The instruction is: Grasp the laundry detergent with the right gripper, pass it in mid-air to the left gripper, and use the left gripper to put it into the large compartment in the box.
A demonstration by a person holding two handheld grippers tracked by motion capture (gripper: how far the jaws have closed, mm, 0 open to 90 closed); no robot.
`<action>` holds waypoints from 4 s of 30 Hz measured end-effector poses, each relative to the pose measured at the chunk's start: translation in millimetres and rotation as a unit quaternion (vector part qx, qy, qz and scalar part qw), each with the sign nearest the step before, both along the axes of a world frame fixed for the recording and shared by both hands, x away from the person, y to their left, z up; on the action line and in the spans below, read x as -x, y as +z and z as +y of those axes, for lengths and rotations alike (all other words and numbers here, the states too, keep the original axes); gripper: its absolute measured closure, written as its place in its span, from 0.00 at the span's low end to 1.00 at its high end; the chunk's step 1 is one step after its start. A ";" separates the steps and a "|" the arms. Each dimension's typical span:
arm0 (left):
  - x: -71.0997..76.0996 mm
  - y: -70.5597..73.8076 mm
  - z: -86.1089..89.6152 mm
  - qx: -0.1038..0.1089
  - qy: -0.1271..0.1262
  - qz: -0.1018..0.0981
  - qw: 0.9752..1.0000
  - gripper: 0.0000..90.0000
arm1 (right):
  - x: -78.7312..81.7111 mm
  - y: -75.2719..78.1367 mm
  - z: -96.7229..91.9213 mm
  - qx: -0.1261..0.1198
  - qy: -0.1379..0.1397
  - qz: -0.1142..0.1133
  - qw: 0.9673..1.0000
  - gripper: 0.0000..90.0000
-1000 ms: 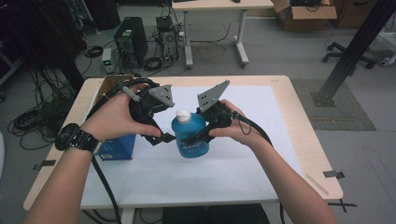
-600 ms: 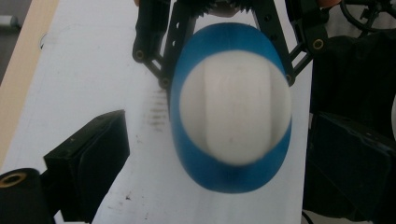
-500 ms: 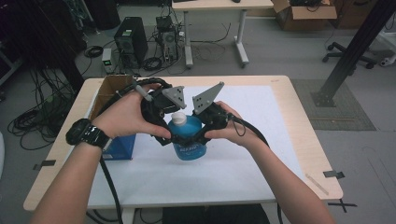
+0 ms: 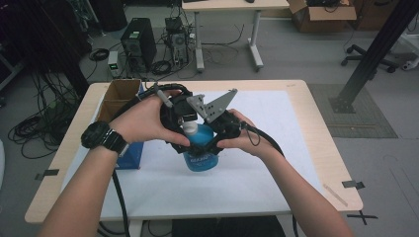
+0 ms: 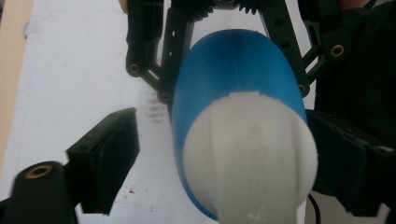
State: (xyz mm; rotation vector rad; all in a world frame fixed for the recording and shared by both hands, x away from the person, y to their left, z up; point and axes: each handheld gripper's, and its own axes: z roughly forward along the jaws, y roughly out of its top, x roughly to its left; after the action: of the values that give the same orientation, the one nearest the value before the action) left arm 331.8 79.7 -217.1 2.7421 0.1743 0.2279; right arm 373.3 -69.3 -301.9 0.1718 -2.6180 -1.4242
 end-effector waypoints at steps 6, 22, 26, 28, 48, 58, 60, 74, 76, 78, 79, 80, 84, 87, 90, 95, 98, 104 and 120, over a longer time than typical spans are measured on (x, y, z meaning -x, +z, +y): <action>-1.4 -2.1 -4.9 -0.007 -0.003 0.003 1.000 0.19 | 0.8 -0.7 -1.7 -0.002 0.000 0.002 1.000 0.47; -1.5 -0.9 -7.0 -0.010 -0.004 0.006 1.000 0.26 | -0.4 -1.7 -4.2 -0.004 -0.004 -0.001 1.000 0.47; -1.4 -0.4 -7.2 -0.010 -0.006 0.006 1.000 0.29 | -0.4 -1.5 -4.7 -0.004 -0.005 0.000 1.000 0.47; -1.9 -0.5 -8.0 -0.013 -0.002 0.007 1.000 0.30 | -0.1 -1.3 -5.3 -0.006 -0.005 0.004 1.000 0.47; -3.1 0.2 -10.7 -0.020 -0.008 0.014 1.000 0.41 | -1.4 -3.5 -6.8 0.000 -0.015 0.000 1.000 0.47; -5.7 3.5 -14.2 -0.018 0.000 0.025 1.000 0.42 | -2.5 -3.9 -8.1 -0.005 -0.017 0.000 1.000 0.46; -6.7 5.8 -15.1 -0.017 0.001 0.033 0.999 0.42 | -2.7 -2.8 -9.6 -0.012 -0.018 0.005 1.000 0.42; -21.6 45.2 -3.8 -0.056 0.124 0.052 0.989 0.42 | -7.6 -7.8 -49.9 0.027 -0.097 -0.017 0.995 0.06; -25.3 52.9 -0.1 -0.064 0.156 0.050 0.984 0.42 | -10.0 -7.7 -62.8 0.034 -0.111 -0.020 0.993 0.05; -29.6 60.8 4.4 -0.068 0.186 0.048 0.979 0.42 | -11.8 -7.0 -75.9 0.041 -0.123 -0.023 0.991 0.05; -31.6 64.5 6.9 -0.068 0.203 0.046 0.976 0.42 | -12.7 -6.6 -82.3 0.044 -0.129 -0.025 0.990 0.05; -33.6 68.3 9.7 -0.069 0.216 0.044 0.973 0.42 | -13.6 -6.2 -88.6 0.049 -0.135 -0.027 0.989 0.05; -41.1 82.5 22.6 -0.055 0.295 0.043 0.953 0.42 | -15.8 -5.3 -112.3 0.070 -0.158 -0.032 0.984 0.05; -46.3 94.1 35.1 -0.036 0.352 0.042 0.934 0.42 | -17.0 -4.7 -127.8 0.090 -0.172 -0.037 0.980 0.05; -49.5 101.4 44.9 -0.025 0.388 0.042 0.920 0.42 | -16.6 -3.3 -137.4 0.098 -0.181 -0.037 0.978 0.05; -55.5 116.4 70.8 -0.009 0.476 0.041 0.879 0.42 | -14.9 3.9 -161.6 0.107 -0.201 -0.044 0.973 0.06; -57.2 123.8 88.2 -0.013 0.516 0.038 0.856 0.42 | -14.9 5.9 -168.4 0.110 -0.206 -0.045 0.971 0.06; -57.7 132.5 130.5 -0.007 0.585 0.034 0.810 0.42 | -16.8 7.8 -187.0 0.119 -0.223 -0.045 0.966 0.06; -68.0 102.6 172.6 -0.011 0.638 0.036 0.769 0.42 | -18.4 4.5 -209.5 0.118 -0.240 -0.035 0.963 0.07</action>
State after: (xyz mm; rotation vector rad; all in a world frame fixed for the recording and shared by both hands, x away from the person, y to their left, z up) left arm 399.8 252.3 -114.5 2.1406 2.0208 0.4476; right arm 391.6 -278.9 -297.4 -0.4828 -2.9947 -1.2156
